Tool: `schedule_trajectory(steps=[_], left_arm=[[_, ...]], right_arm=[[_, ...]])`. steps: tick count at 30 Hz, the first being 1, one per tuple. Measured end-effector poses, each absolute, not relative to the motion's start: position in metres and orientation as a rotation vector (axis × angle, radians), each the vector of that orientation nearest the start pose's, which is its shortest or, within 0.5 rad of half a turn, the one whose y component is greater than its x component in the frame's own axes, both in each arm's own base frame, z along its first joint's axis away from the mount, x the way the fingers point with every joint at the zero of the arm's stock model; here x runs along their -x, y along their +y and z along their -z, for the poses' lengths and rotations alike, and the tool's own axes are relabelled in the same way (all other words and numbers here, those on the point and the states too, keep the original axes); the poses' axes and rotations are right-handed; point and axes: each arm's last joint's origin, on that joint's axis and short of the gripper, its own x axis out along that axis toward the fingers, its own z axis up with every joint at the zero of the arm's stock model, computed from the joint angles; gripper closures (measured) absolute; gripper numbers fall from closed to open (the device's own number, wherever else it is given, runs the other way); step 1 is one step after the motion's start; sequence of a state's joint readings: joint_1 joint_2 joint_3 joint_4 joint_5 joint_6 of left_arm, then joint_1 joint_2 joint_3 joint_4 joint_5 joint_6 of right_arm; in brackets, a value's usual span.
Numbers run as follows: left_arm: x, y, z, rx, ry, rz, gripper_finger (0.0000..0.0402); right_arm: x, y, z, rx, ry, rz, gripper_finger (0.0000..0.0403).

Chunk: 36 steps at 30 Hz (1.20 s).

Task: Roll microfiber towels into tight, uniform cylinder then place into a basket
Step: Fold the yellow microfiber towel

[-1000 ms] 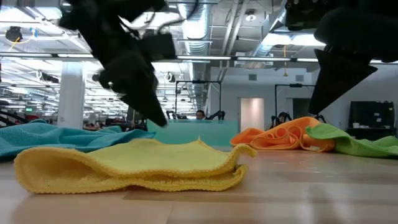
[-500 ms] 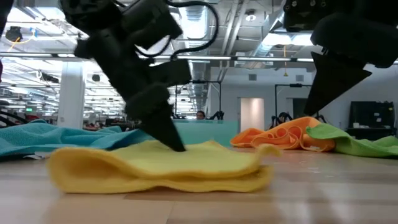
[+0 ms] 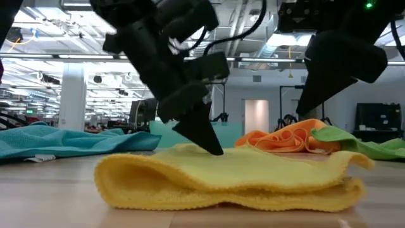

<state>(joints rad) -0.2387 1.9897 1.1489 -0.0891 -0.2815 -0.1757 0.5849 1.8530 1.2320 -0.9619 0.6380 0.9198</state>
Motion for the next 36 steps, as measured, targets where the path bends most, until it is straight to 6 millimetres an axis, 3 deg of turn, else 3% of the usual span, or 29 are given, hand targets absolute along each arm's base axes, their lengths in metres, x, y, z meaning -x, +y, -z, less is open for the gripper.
schedule_trajectory(steps=[9, 16, 23, 30, 36], left_arm=[[-0.384, -0.127, -0.169, -0.301, 0.970, -0.184, 0.0301], [-0.357, -0.182, -0.195, -0.418, 1.007, -0.211, 0.0301], [-0.327, -0.228, -0.199, -0.449, 0.990, -0.124, 0.0301], [-0.317, -0.243, -0.199, -0.457, 0.977, -0.084, 0.0301], [-0.316, -0.245, -0.198, -0.346, 1.014, -0.054, 0.0277]], right_arm=[[-0.271, 0.181, -0.173, 0.195, 1.068, 0.551, 0.0285], [-0.259, 0.196, -0.173, 0.238, 1.068, 0.501, 0.0285], [-0.258, 0.216, -0.173, 0.287, 1.018, 0.342, 0.0285], [-0.263, 0.231, -0.174, 0.265, 1.020, 0.157, 0.0285], [-0.270, 0.235, -0.175, 0.254, 1.001, 0.064, 0.0284]])
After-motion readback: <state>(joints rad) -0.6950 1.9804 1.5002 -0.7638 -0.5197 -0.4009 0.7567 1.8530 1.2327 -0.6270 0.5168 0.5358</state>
